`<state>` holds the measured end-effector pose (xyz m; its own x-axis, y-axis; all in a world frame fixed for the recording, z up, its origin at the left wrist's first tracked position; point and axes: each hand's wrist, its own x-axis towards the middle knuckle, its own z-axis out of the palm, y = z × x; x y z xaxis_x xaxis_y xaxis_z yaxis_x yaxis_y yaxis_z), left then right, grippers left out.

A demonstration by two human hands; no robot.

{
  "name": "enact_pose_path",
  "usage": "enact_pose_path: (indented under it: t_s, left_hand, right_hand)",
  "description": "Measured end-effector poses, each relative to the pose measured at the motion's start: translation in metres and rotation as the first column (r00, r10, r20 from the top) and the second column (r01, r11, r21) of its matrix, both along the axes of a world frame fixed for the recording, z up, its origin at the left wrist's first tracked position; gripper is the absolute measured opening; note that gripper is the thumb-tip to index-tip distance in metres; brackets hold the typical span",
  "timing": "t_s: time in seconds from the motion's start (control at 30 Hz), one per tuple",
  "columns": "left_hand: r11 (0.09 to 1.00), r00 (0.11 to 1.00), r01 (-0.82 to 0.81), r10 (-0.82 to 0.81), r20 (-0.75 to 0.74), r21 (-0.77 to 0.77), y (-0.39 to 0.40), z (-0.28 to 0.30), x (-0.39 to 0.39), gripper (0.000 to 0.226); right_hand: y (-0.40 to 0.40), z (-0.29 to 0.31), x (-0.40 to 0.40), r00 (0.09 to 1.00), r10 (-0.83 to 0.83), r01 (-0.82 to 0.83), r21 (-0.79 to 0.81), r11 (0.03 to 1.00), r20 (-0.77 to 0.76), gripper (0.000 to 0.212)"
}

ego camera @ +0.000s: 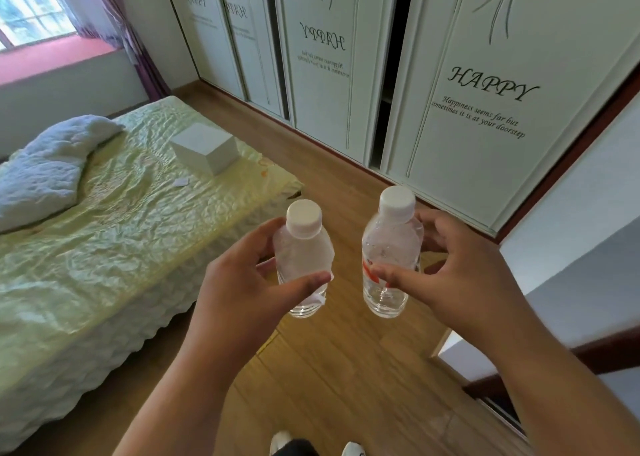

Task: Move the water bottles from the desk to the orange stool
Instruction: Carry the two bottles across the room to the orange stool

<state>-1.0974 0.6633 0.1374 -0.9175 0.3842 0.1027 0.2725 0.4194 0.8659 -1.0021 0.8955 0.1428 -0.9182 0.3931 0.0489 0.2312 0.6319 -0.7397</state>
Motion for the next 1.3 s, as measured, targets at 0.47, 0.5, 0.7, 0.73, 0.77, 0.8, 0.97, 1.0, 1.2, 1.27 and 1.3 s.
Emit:
enact_pose_path:
  t_s: [0.47,0.5,0.7,0.73,0.77,0.8,0.97,1.0,1.2,1.27,1.3]
  left_hand:
    - [0.993,0.992,0.111,-0.113,0.049,0.035,0.060,-0.015,-0.147,0.084]
    - [0.993,0.992,0.116,-0.117,0.040,0.037,0.063,-0.016,-0.164,0.085]
    - [0.988,0.988,0.156,-0.156,-0.004,0.024,0.076,-0.016,-0.257,0.091]
    - [0.986,0.987,0.163,-0.163,-0.011,0.016,0.076,-0.015,-0.271,0.091]
    - [0.985,0.985,0.171,-0.171,-0.023,0.007,0.076,-0.015,-0.283,0.091]
    - [0.984,0.984,0.176,-0.176,-0.036,0.000,0.077,-0.017,-0.295,0.090]
    - [0.985,0.986,0.168,-0.168,0.007,0.029,0.074,-0.024,-0.338,0.087]
    - [0.986,0.987,0.162,-0.163,0.015,0.031,0.074,-0.024,-0.345,0.088]
    - [0.992,0.991,0.130,-0.130,0.012,-0.006,0.087,-0.027,-0.386,0.093]
    - [0.993,0.993,0.117,-0.117,-0.002,-0.014,0.094,-0.027,-0.399,0.093]
    - [0.994,0.994,0.108,-0.109,-0.004,-0.014,0.099,-0.026,-0.406,0.093]
  right_hand:
    - [0.039,-0.011,-0.118,0.989,-0.143,0.141,0.036,0.989,0.047,0.083]
    - [0.040,-0.011,-0.132,0.987,-0.155,0.152,0.046,0.987,0.051,0.084]
    - [0.040,-0.012,-0.217,0.975,-0.215,0.209,0.086,0.974,0.062,0.081]
    - [0.039,-0.012,-0.229,0.971,-0.229,0.224,0.089,0.971,0.060,0.081]
    - [0.038,-0.013,-0.240,0.969,-0.242,0.236,0.087,0.968,0.057,0.082]
    - [0.037,-0.015,-0.251,0.967,-0.248,0.243,0.084,0.966,0.053,0.083]
    - [0.035,-0.020,-0.295,0.972,-0.226,0.221,0.065,0.973,0.064,0.083]
    - [0.035,-0.019,-0.302,0.973,-0.222,0.218,0.062,0.974,0.063,0.084]
    - [0.053,-0.019,-0.349,0.981,-0.184,0.181,0.054,0.982,0.058,0.075]
    - [0.063,-0.020,-0.366,0.983,-0.174,0.171,0.055,0.984,0.057,0.073]
    - [0.069,-0.020,-0.375,0.984,-0.167,0.164,0.054,0.985,0.057,0.072]
